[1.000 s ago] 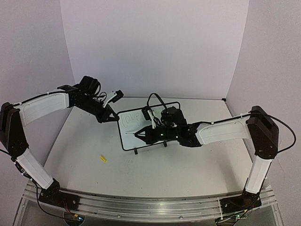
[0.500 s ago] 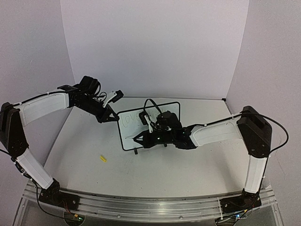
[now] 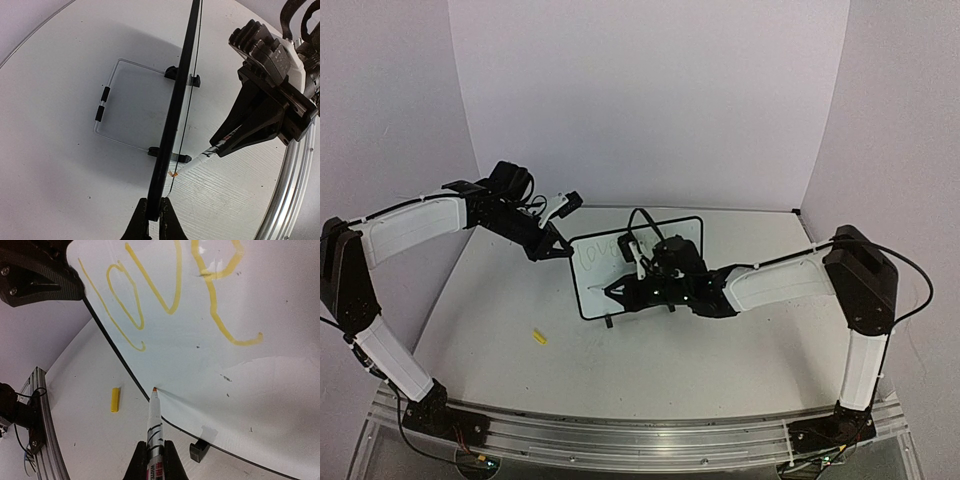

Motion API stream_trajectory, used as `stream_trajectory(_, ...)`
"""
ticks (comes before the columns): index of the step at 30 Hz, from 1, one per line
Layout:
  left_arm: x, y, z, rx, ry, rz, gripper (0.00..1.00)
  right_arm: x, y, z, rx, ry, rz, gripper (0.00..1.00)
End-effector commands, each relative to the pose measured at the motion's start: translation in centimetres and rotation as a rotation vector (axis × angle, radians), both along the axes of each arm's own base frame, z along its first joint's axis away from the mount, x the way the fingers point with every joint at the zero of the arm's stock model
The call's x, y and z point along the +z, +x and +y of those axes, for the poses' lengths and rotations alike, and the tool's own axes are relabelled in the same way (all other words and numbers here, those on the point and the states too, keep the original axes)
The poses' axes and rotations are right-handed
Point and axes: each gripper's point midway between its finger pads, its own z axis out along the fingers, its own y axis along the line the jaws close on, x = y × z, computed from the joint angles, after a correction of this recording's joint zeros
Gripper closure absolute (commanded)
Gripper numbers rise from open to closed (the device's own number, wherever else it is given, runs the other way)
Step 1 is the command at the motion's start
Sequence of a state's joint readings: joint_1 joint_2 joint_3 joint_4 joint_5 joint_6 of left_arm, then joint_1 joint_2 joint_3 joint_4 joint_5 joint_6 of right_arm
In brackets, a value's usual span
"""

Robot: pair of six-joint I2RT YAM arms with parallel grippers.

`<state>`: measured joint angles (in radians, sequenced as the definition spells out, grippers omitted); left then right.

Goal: Write a sentence on the whiteboard

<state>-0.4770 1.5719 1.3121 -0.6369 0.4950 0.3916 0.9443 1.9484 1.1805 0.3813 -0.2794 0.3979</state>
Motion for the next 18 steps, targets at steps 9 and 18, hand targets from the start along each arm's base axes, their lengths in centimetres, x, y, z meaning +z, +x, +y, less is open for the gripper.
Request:
stream_trajectory(9, -0.1, 1.5, 1.8, 0.06, 0.082, -0.091, 1.0, -3.2, -0.4, -0.6, -0.022, -0.032, 0.04, 1.0)
stream_trajectory(18, -0.1, 1.5, 1.8, 0.058, 0.08, -0.093, 1.0, -1.9, 0.2, -1.2, -0.061, -0.036, 0.0, 1.0)
